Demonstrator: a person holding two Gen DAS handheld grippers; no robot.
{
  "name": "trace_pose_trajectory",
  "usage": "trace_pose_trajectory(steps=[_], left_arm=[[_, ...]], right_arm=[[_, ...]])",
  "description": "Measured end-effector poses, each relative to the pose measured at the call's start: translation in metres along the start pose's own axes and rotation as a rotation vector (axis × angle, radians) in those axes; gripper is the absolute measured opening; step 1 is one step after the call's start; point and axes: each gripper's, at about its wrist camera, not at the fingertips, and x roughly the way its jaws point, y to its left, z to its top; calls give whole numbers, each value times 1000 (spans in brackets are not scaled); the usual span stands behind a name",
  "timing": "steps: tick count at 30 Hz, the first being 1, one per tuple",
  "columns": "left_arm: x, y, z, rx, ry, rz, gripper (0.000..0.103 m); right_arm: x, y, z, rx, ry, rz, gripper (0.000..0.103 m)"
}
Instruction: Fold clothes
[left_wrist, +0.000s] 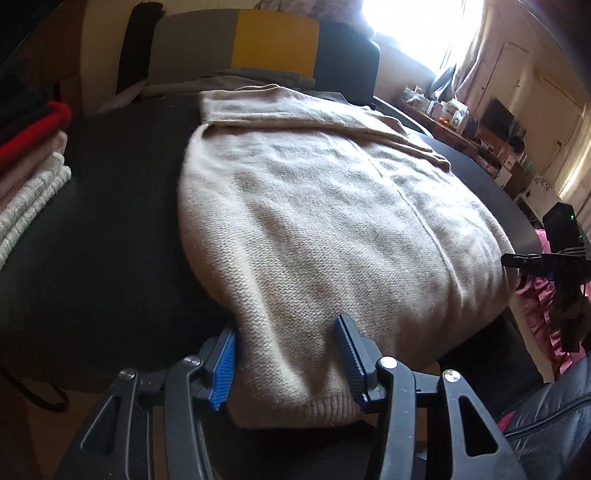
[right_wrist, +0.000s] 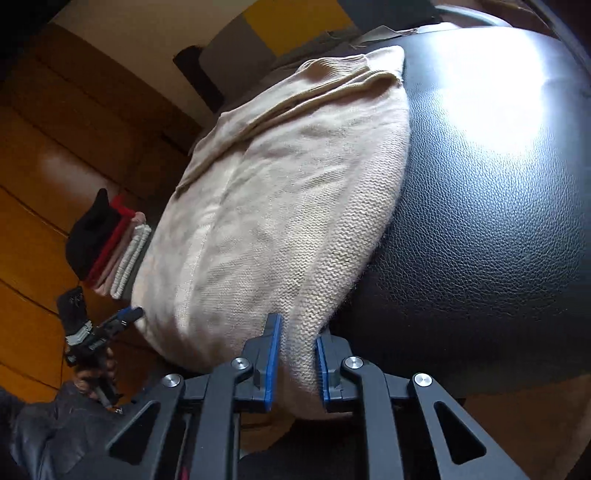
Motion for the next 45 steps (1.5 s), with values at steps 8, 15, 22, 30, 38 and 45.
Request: trace_pose_trajectory(steps=[8,15,22,30,38,45], left_arm=[[1,9,1,-74,-13,-31,53],[7,-2,11,-39,63,38,52],[9,-11,12,-42,67,109,51],[6,-3,16,-80,43,97,34],[8,14,23,-153,43,20,17],[10,5,25,-74,56,37,14]], right_arm=[[-1,-11,0,29,-12,53,19],[-5,-18,-4,50,-40,67,14],[-12,-11,-5,15,-33,3,12],[-16,2,-8,7,-51,63,59],[-14,21,-11,-87,4,-72,35],[-7,9,-30,-58,72,4,41]])
